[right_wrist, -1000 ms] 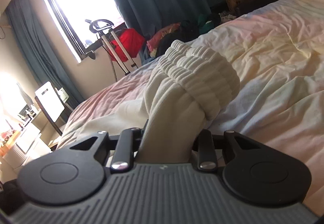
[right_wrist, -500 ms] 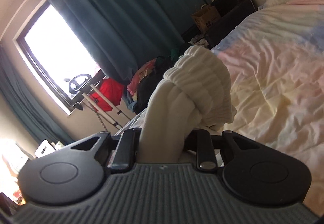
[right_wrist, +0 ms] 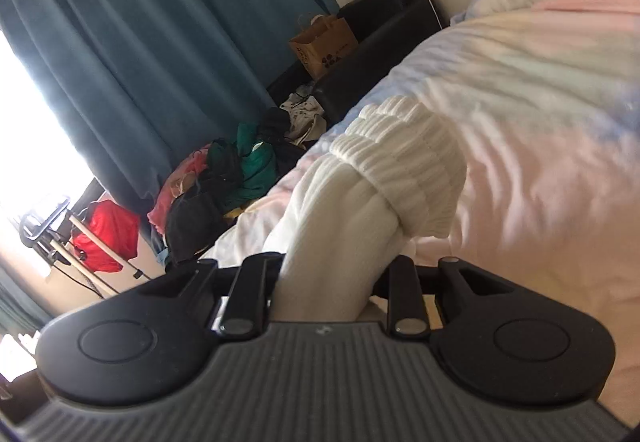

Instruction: Fold clothes

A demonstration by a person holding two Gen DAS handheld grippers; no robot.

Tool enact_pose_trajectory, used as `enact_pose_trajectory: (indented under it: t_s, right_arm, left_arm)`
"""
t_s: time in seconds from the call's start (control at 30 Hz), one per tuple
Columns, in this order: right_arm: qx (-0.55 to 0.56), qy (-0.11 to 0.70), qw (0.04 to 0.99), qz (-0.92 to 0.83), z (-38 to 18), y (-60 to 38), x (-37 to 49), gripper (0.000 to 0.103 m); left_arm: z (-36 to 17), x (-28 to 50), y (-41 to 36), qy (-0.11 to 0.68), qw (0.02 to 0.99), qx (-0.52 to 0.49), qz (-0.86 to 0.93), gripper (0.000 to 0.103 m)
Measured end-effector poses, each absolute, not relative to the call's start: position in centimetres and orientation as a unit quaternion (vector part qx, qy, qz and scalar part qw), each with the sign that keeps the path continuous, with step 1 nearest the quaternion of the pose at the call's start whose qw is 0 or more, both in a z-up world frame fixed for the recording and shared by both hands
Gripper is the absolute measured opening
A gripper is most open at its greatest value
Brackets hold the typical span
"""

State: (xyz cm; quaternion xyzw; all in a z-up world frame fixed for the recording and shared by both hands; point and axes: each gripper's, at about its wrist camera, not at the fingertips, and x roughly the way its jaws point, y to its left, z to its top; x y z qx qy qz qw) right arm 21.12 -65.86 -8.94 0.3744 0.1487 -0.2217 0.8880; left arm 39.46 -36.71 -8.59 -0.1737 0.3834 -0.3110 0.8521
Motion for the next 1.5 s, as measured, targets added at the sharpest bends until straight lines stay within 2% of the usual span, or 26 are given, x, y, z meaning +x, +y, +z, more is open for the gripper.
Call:
enact_pose_trajectory:
  t_s: [0.1, 0.2, 0.3, 0.47, 0.53, 0.6, 0.8, 0.87, 1.03, 1.07, 1.13, 1.17, 1.2, 1.27, 1.5]
  right_arm:
    - [0.391, 0.133, 0.88, -0.234, -14.4, -63.5, 18.5, 0.027]
    - [0.416, 0.128, 0.866, -0.248, -19.2, -61.5, 15.5, 0.032]
    - [0.376, 0.153, 0.877, -0.257, -18.7, -61.4, 16.3, 0.035]
    - [0.378, 0.221, 0.859, -0.264, -13.9, -62.0, 16.1, 0.038]
    - [0.37, 0.243, 0.854, -0.273, -11.6, -61.5, 14.9, 0.038]
    - [0.34, 0.258, 0.856, -0.292, -9.1, -60.4, 13.4, 0.038]
    - [0.285, 0.224, 0.895, -0.259, -1.1, -57.0, 7.7, 0.038]
    - [0.269, 0.209, 0.909, -0.241, 1.6, -55.6, 5.3, 0.038]
    - [0.219, 0.173, 0.939, -0.2, 7.3, -51.0, -0.4, 0.038]
    - [0.209, 0.166, 0.944, -0.194, 8.2, -50.0, -1.5, 0.042]
    - [0.192, 0.151, 0.952, -0.183, 9.7, -48.4, -3.6, 0.068]
    - [0.182, 0.138, 0.957, -0.177, 10.1, -47.5, -4.8, 0.091]
    - [0.172, 0.124, 0.962, -0.172, 10.6, -46.5, -6.1, 0.099]
    - [0.152, 0.116, 0.967, -0.17, 10.9, -44.9, -7.7, 0.103]
    - [0.129, 0.104, 0.972, -0.167, 9.0, -41.5, -10.9, 0.103]
  left_arm:
    - [-12.7, 36.9, -35.8, 0.352, 0.871, -0.088, -0.33, 0.046]
    - [-14.8, 35.7, -34.0, 0.339, 0.869, -0.066, -0.354, 0.055]
    - [-15.2, 34.9, -33.0, 0.339, 0.872, -0.041, -0.352, 0.061]
    - [-11.2, 33.2, -32.4, 0.358, 0.877, -0.001, -0.319, 0.062]
    - [-8.3, 31.4, -31.8, 0.346, 0.884, 0.015, -0.315, 0.066]
    - [-5.5, 29.2, -31.0, 0.332, 0.887, 0.021, -0.321, 0.078]
    - [3.1, 19.8, -28.9, 0.274, 0.903, 0.05, -0.329, 0.081]
    - [5.6, 16.5, -28.0, 0.255, 0.908, 0.056, -0.329, 0.087]
    - [10.4, 8.0, -24.8, 0.201, 0.922, 0.073, -0.323, 0.094]
    - [11.0, 6.5, -24.1, 0.193, 0.925, 0.073, -0.32, 0.1]
    - [12.0, 3.5, -22.6, 0.173, 0.929, 0.075, -0.318, 0.103]
    - [12.4, 2.1, -21.8, 0.162, 0.93, 0.075, -0.322, 0.103]
    - [12.7, 0.9, -21.0, 0.158, 0.93, 0.068, -0.325, 0.103]
    - [13.1, -1.4, -19.4, 0.155, 0.931, 0.052, -0.327, 0.103]
    - [12.8, -7.6, -16.8, 0.11, 0.94, 0.099, -0.306, 0.103]
